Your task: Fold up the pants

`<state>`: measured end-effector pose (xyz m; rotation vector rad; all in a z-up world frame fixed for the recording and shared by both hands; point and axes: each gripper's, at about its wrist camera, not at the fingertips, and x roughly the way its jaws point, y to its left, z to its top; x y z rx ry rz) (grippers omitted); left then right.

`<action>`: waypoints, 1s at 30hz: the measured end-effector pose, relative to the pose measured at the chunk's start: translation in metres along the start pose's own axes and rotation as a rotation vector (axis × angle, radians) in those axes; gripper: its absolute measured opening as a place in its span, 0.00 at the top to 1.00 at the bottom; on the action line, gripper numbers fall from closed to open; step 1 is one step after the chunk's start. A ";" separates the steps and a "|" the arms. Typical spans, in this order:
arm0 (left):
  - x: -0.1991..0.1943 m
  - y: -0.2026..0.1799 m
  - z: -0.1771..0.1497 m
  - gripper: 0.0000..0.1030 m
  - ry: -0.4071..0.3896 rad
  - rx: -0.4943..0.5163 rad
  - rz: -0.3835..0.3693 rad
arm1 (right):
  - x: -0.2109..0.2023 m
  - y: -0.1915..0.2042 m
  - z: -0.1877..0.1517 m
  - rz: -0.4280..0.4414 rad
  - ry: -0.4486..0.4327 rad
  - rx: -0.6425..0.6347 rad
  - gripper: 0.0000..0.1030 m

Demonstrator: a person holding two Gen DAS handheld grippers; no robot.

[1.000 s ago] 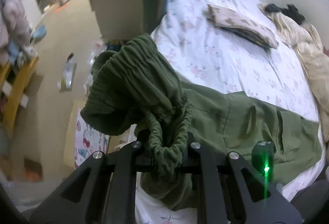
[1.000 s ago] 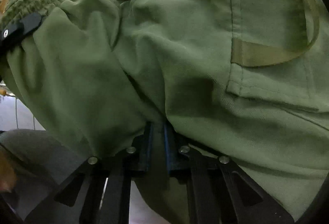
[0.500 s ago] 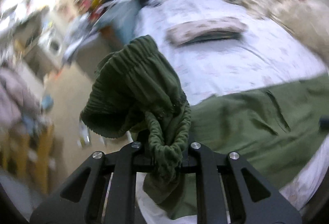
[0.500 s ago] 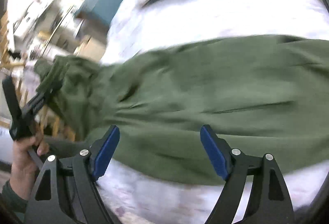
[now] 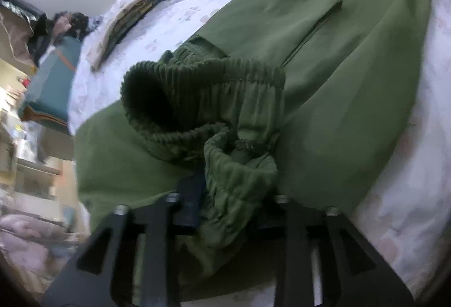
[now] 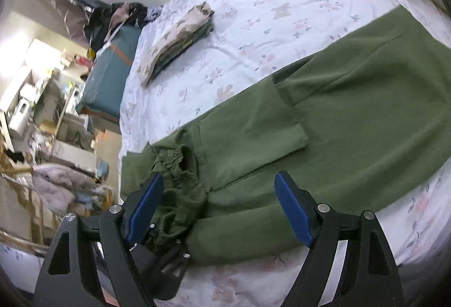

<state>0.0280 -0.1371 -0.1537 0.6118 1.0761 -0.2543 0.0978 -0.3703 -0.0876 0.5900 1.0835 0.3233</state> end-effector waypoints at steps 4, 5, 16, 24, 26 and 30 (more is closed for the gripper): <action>-0.043 0.027 -0.006 0.11 -0.066 -0.067 -0.303 | 0.009 0.010 -0.002 0.005 0.032 -0.044 0.19; -0.056 0.036 -0.009 0.11 -0.086 -0.078 -0.355 | 0.011 0.011 -0.001 0.001 0.035 -0.050 0.19; -0.048 0.221 -0.062 0.06 -0.025 -0.621 0.074 | 0.086 0.091 -0.007 -0.033 0.155 -0.337 0.19; -0.026 0.231 -0.072 0.06 -0.006 -0.799 -0.113 | 0.127 0.107 -0.026 0.009 0.260 -0.452 0.21; -0.025 0.223 -0.071 0.06 -0.016 -0.761 -0.153 | 0.119 0.097 -0.021 0.021 0.240 -0.412 0.22; -0.030 0.200 -0.054 0.06 -0.044 -0.690 -0.216 | 0.115 0.076 -0.011 0.033 0.235 -0.291 0.35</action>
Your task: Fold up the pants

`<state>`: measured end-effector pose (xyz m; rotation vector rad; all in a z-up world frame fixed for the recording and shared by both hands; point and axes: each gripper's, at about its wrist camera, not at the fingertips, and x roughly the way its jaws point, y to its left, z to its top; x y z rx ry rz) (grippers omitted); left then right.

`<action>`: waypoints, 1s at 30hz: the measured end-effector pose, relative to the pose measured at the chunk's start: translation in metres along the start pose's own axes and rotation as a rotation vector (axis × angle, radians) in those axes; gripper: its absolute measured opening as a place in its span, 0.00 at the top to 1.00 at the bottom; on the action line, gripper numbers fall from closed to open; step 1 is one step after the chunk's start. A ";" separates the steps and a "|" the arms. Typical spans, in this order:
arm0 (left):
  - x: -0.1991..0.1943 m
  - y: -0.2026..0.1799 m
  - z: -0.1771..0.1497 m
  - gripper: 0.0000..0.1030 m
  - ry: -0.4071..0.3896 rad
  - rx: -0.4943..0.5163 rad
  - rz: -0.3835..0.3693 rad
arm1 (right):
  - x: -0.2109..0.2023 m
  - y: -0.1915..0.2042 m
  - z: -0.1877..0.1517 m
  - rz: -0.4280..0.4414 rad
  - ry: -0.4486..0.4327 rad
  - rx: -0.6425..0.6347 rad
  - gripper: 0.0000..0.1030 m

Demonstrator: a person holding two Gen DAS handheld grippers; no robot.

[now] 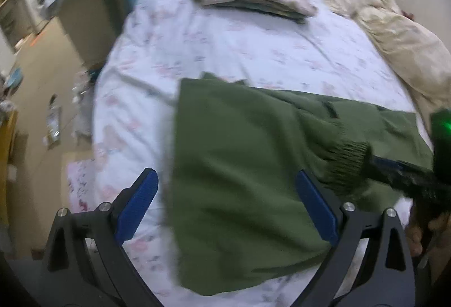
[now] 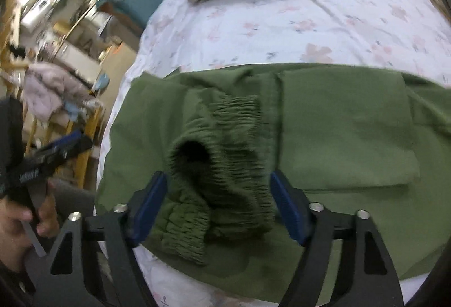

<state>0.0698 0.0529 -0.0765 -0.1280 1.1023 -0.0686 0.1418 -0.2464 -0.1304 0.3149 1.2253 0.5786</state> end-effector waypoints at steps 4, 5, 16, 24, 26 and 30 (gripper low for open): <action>-0.003 -0.022 -0.002 0.06 -0.008 0.075 -0.054 | -0.003 -0.007 -0.002 -0.012 0.011 0.015 0.67; -0.004 -0.025 -0.003 0.06 -0.008 0.085 -0.073 | 0.001 -0.005 -0.004 -0.018 0.037 -0.004 0.76; 0.000 -0.034 -0.007 0.06 -0.007 0.107 -0.105 | 0.009 0.002 -0.014 0.026 0.099 0.009 0.94; 0.021 -0.074 0.002 0.06 0.109 0.008 -0.196 | -0.037 -0.021 -0.013 -0.028 0.016 0.113 0.72; 0.030 -0.094 0.004 0.06 0.133 -0.012 -0.197 | -0.058 -0.041 -0.017 -0.032 -0.053 0.207 0.45; 0.056 -0.139 0.004 0.06 0.180 -0.045 -0.129 | -0.083 -0.076 -0.027 -0.041 -0.137 0.368 0.43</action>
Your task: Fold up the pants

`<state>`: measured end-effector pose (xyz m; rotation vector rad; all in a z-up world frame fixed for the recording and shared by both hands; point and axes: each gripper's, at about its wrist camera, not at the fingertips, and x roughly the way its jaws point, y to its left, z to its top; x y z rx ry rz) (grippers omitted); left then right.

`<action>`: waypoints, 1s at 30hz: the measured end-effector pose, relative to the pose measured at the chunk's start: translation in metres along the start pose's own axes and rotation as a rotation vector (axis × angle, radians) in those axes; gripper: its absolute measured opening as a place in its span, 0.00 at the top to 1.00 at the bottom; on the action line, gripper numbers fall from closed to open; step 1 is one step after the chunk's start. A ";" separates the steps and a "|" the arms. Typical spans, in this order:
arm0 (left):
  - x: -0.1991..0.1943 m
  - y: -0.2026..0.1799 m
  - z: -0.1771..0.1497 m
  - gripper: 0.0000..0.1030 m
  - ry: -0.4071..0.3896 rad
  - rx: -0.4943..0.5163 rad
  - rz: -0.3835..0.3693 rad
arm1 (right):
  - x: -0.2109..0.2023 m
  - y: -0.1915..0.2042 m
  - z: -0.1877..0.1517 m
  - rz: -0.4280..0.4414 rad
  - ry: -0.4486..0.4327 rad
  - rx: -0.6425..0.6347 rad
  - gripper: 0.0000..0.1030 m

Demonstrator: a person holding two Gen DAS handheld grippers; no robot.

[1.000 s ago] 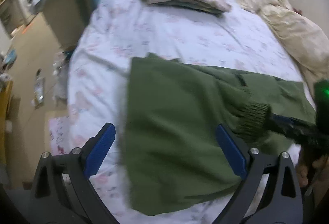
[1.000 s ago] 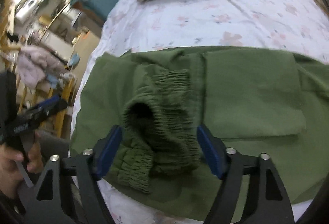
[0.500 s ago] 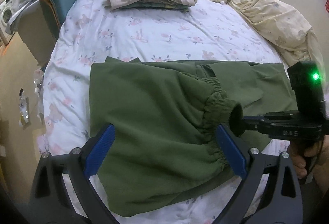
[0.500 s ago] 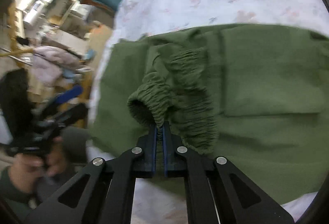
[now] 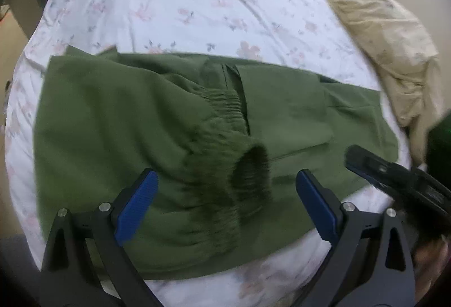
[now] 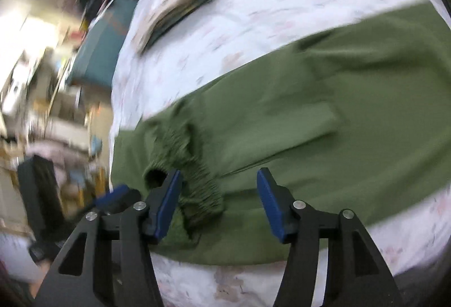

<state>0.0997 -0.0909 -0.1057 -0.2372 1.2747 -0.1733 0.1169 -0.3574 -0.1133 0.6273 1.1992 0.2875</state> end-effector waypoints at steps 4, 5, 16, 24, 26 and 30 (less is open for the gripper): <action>0.024 -0.018 0.008 0.07 0.033 -0.040 0.106 | 0.003 -0.015 0.004 -0.003 0.009 0.075 0.43; 0.026 -0.020 0.010 0.07 0.031 -0.055 0.121 | 0.002 -0.017 0.005 0.002 0.010 0.081 0.43; -0.003 0.000 0.010 0.92 -0.028 -0.072 0.066 | 0.005 -0.003 0.006 0.059 0.047 0.043 0.43; -0.050 0.021 0.007 0.93 -0.018 0.000 0.004 | 0.067 0.041 0.001 0.138 0.212 -0.096 0.49; -0.057 0.021 0.007 0.93 -0.047 0.007 -0.014 | 0.085 0.058 0.000 0.172 0.266 -0.161 0.59; -0.071 0.026 0.014 0.94 -0.101 -0.062 -0.069 | 0.129 0.063 -0.031 0.133 0.512 -0.195 0.65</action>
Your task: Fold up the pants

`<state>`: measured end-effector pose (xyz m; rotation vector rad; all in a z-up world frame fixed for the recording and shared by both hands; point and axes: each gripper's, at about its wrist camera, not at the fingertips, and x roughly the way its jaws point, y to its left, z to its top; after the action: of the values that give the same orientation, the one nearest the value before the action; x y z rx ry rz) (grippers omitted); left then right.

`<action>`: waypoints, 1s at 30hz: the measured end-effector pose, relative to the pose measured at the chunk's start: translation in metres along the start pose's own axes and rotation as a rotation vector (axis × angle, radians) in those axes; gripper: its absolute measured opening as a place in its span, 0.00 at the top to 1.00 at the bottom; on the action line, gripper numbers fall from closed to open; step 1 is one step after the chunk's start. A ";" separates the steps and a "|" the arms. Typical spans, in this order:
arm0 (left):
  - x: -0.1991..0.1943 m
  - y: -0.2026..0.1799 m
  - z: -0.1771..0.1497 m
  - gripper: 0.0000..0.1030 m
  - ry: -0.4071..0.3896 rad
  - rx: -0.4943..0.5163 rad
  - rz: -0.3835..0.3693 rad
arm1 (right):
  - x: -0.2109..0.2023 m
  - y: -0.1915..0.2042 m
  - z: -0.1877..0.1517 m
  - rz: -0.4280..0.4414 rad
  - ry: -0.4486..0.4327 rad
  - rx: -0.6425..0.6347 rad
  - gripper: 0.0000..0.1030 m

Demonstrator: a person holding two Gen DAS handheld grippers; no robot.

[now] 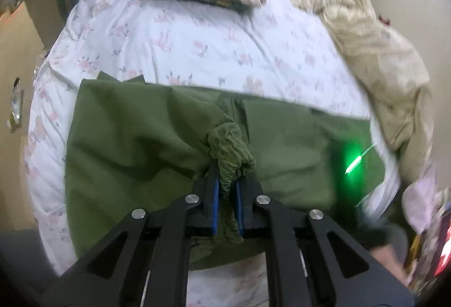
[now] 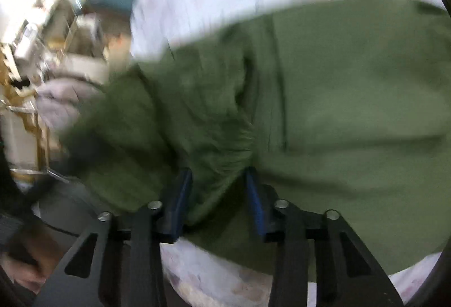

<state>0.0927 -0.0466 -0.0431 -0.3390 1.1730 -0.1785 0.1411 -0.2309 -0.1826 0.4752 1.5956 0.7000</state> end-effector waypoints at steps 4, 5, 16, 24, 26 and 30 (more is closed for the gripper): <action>0.014 0.006 0.005 0.94 0.023 -0.038 0.015 | 0.001 0.012 -0.009 0.013 0.005 -0.061 0.62; 0.015 0.008 0.005 0.93 0.024 -0.040 0.028 | -0.004 0.007 -0.007 -0.004 -0.023 -0.042 0.62; 0.077 -0.028 0.009 0.91 0.155 0.112 0.160 | -0.098 -0.037 -0.021 -0.121 -0.379 0.166 0.51; 0.134 -0.044 -0.004 0.41 0.289 0.196 0.053 | -0.103 -0.049 -0.026 -0.171 -0.404 0.195 0.51; 0.117 -0.043 -0.004 0.29 0.278 0.199 -0.020 | -0.101 -0.047 -0.020 -0.182 -0.405 0.174 0.51; 0.062 -0.008 0.003 0.19 0.209 0.123 -0.108 | -0.103 -0.034 -0.015 -0.154 -0.443 0.140 0.47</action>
<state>0.1190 -0.0726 -0.0932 -0.2799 1.3437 -0.3868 0.1448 -0.3269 -0.1295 0.5598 1.2491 0.3367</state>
